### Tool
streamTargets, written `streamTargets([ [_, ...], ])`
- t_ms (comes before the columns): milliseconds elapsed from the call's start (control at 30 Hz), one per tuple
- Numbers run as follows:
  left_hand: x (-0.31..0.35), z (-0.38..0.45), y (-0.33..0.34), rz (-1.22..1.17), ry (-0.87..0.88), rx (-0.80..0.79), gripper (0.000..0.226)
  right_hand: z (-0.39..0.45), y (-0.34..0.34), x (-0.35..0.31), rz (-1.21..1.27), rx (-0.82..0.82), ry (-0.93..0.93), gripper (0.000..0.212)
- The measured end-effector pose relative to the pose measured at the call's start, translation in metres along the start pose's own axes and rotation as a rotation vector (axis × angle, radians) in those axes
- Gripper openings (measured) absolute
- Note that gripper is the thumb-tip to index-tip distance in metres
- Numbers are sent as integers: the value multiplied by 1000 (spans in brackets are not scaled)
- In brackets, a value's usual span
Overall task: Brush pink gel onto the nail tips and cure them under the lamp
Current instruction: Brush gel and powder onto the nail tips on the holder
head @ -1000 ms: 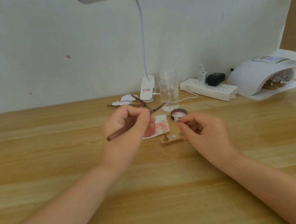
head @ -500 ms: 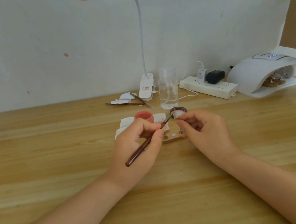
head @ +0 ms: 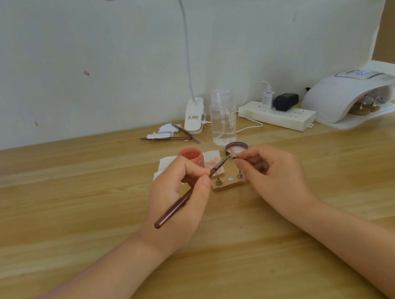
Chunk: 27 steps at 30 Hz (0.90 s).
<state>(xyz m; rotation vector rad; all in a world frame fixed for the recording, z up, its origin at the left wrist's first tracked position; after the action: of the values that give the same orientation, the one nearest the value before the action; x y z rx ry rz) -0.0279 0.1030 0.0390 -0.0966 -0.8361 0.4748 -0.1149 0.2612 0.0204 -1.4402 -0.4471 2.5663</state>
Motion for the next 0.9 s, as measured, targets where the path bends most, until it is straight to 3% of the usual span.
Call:
streamTargets([
  [233, -1, 0, 7, -28, -47, -25, 24, 0, 1, -3, -48, 0, -37, 17],
  [400, 6, -1, 6, 74, 52, -57, 7, 0, 0, -2, -70, 2, -36, 9],
  [600, 9, -2, 0, 69, 88, 13, 4, 1, 0, -1, -74, 1, -25, 10],
  [733, 1, 0, 1, 22, 13, 41, 19, 0, 0, -3, -129, 1, -57, 9],
  [900, 7, 1, 6, 101, 79, 6, 23, -1, -1, -10, -191, 18, -129, 8],
])
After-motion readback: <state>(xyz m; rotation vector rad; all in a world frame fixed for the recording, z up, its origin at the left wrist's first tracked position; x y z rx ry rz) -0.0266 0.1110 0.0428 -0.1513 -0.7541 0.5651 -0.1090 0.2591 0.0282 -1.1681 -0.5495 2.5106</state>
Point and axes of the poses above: each hand's wrist, its own z-axis towards the middle knuckle, its own y-axis out of the palm, x = y × z, the point moved 7 cm from there along z, towards the middle knuckle, and after that the axes turned 1 degree about -z, right-handed, at the moved point
